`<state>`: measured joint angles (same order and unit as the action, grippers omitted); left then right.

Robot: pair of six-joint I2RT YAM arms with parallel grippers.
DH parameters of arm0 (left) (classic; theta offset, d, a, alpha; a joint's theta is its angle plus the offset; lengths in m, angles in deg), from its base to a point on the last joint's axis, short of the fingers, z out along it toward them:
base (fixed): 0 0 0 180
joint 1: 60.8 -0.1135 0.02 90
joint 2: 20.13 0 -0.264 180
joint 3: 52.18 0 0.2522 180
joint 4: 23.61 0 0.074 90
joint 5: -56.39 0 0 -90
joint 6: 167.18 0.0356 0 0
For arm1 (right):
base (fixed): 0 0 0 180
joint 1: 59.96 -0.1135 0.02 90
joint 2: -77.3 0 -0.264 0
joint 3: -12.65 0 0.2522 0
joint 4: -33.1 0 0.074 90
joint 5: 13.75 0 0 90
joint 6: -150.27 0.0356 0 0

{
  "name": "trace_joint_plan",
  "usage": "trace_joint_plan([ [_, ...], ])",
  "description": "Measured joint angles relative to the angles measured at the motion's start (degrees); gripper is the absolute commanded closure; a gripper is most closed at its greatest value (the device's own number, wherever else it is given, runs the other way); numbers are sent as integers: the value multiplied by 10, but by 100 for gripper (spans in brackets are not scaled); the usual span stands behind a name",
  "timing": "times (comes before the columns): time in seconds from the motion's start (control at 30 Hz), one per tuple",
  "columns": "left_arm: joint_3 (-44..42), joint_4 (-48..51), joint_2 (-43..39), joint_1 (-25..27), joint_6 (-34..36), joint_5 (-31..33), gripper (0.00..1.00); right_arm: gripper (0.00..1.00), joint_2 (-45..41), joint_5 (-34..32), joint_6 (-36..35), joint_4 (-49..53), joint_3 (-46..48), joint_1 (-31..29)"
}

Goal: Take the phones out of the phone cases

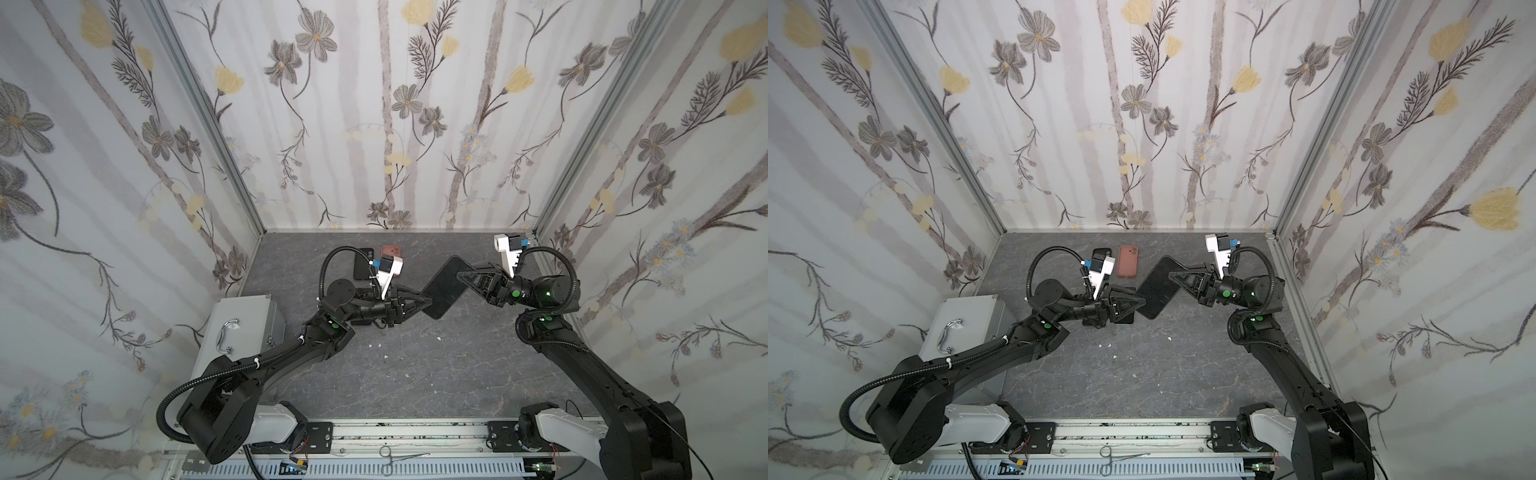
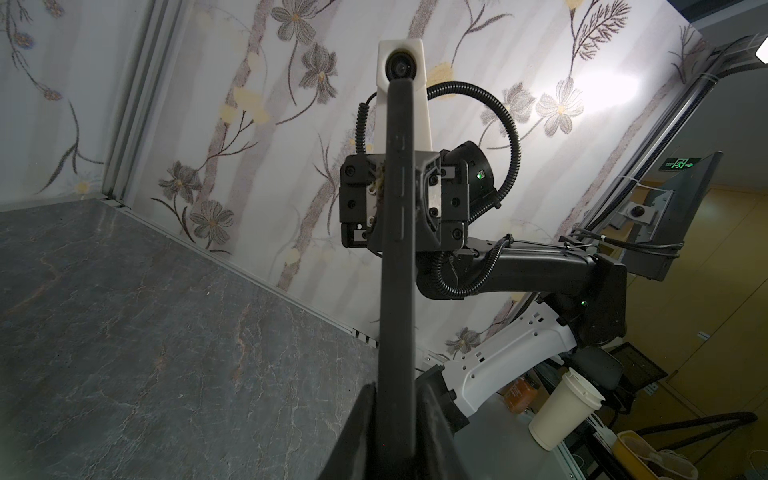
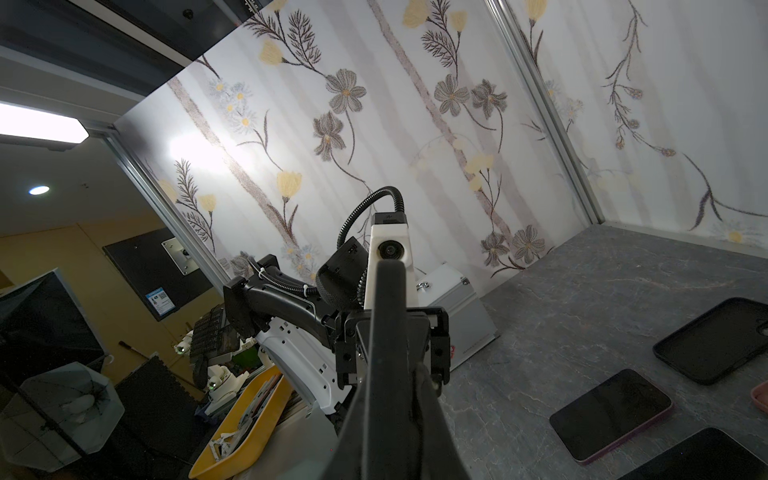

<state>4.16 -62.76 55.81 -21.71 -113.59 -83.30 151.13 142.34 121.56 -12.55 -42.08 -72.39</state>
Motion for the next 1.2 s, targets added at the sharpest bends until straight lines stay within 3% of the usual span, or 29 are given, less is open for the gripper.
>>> trace_joint_plan([
  [0.13,0,0,-1,1,-2,0,100,100,0,0,2,-7,2,0],
  [0.4,-9,-4,-3,-1,4,7,100,99,-1,0,0,-7,5,0],
  [0.57,-17,-6,-7,-4,15,14,100,82,-14,-1,-41,41,1,0],
  [0.7,-17,15,-16,-11,32,21,100,55,-49,-42,-114,133,-11,6],
  [0.77,-17,35,-23,-14,49,33,100,48,-67,-81,-163,192,-29,5],
  [0.83,-17,56,-32,-13,62,47,100,30,-85,-118,-210,242,-43,5],
  [0.97,3,138,-33,-14,107,66,100,20,-103,-179,-277,305,-55,5],
  [1.2,57,283,-53,-14,212,92,100,20,-94,-210,-368,414,-108,5],
])
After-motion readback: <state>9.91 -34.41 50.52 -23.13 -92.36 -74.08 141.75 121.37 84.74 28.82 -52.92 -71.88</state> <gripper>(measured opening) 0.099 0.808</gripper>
